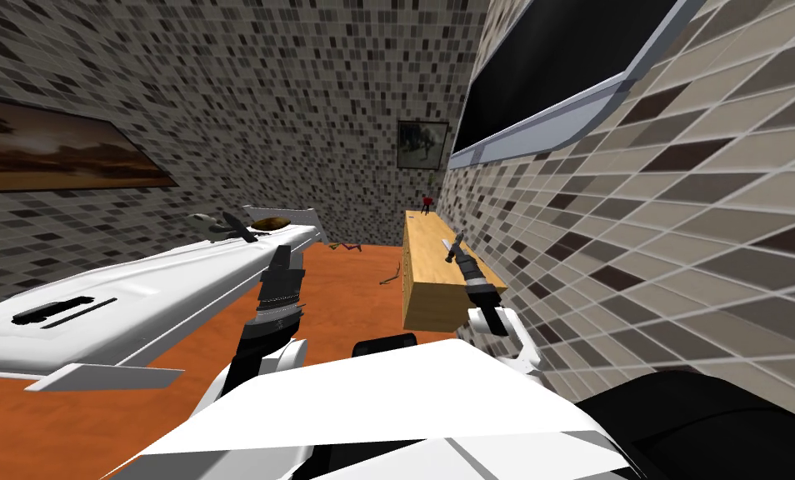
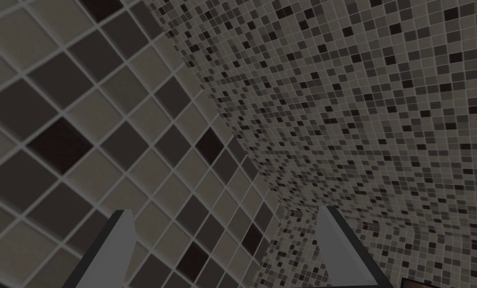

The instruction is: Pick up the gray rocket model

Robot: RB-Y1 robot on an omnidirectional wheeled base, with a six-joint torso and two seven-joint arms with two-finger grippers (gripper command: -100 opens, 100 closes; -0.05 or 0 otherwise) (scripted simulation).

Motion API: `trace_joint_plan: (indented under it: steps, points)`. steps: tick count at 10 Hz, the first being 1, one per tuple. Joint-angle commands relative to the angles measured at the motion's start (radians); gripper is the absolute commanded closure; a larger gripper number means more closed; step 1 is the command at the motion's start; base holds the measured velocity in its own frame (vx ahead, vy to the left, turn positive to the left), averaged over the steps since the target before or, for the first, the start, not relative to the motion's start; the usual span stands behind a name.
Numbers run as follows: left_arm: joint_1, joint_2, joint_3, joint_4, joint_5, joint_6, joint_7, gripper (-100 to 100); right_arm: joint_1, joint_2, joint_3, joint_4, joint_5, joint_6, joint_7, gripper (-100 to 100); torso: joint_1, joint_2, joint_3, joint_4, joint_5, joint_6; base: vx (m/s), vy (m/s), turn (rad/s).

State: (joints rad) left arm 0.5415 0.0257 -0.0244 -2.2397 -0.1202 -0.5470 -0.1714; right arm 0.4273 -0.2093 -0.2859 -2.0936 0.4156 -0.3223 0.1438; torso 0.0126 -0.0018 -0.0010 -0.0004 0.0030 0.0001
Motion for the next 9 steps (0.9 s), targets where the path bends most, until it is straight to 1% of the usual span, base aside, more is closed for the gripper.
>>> trace_joint_plan:
  steps: [1,2,5,7,9]
  points:
    - [0.000,0.000,0.000,0.000,0.000,0.000,0.000,0,0.000,-0.006,-0.027,0.022,0.050,0.042,0.006,-100,0.000,0.000,0.000,0.000,0.000,0.000,0.039,0.205,-0.014]
    - [0.000,0.000,0.000,0.000,0.000,0.000,0.000,0,-0.002,-0.008,-0.046,0.042,0.077,0.061,0.012,-100,0.000,-0.001,0.000,0.000,0.000,0.000,0.060,0.172,-0.023]
    - [0.000,0.000,0.000,0.000,0.000,0.000,0.000,0,-0.003,-0.019,-0.102,0.104,0.152,0.118,0.037,-100,-0.004,-0.003,-0.002,-0.001,-0.001,0.000,0.077,0.133,-0.025]
    - [0.000,0.000,0.000,0.000,0.000,0.000,0.000,0,-0.003,-0.030,-0.140,0.145,0.190,0.157,0.057,-100,-0.004,-0.005,-0.003,-0.001,-0.001,0.000,0.108,0.131,-0.040]
    - [0.000,0.000,0.000,0.000,0.000,0.000,0.000,0,-0.002,-0.043,-0.178,0.187,0.222,0.196,0.079,-100,-0.007,-0.007,-0.004,-0.001,-0.001,0.000,0.154,0.096,-0.045]
